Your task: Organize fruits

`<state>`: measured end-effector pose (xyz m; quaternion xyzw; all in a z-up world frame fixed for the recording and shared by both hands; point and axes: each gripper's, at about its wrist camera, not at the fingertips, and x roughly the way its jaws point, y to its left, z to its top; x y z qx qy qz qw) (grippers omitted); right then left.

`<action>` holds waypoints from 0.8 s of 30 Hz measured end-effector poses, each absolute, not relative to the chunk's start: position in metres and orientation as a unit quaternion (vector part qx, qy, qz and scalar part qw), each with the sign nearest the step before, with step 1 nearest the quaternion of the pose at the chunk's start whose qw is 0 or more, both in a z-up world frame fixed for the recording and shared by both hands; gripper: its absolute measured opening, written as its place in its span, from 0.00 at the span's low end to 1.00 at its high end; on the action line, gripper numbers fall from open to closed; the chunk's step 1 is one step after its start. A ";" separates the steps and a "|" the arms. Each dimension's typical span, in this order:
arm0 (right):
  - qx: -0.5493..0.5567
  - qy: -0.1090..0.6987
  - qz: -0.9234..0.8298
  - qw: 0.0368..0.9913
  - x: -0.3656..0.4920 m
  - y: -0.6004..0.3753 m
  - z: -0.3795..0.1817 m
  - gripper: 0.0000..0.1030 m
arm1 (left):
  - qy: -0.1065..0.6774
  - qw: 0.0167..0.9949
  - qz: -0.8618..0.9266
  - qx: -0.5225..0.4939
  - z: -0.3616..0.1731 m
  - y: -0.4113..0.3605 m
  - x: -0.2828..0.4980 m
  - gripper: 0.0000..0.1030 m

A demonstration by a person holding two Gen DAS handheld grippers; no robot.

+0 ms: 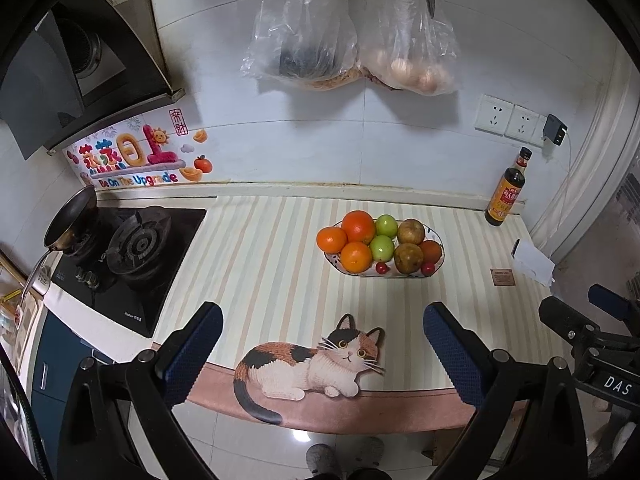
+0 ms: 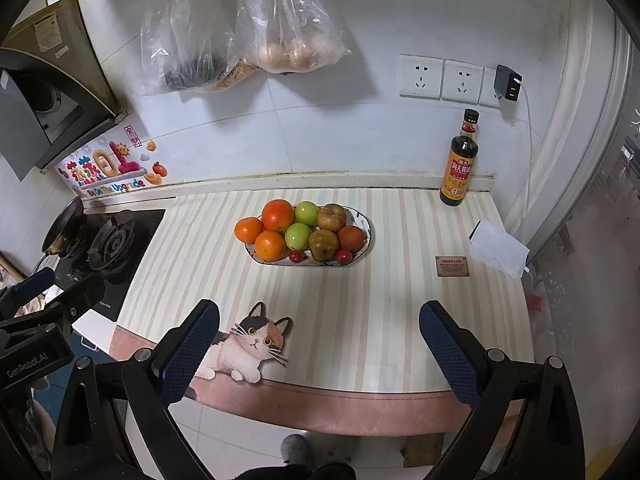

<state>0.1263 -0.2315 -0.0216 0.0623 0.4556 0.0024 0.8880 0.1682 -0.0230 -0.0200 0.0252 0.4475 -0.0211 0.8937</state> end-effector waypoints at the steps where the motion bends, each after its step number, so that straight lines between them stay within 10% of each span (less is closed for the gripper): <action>1: 0.062 0.456 0.002 0.888 0.125 -0.232 -0.021 0.99 | 0.447 0.894 -0.020 0.026 -0.020 -0.023 0.167 1.00; 24: 0.058 0.454 0.004 0.889 0.118 -0.232 -0.016 0.99 | 0.444 0.895 -0.027 0.028 -0.018 -0.024 0.160 1.00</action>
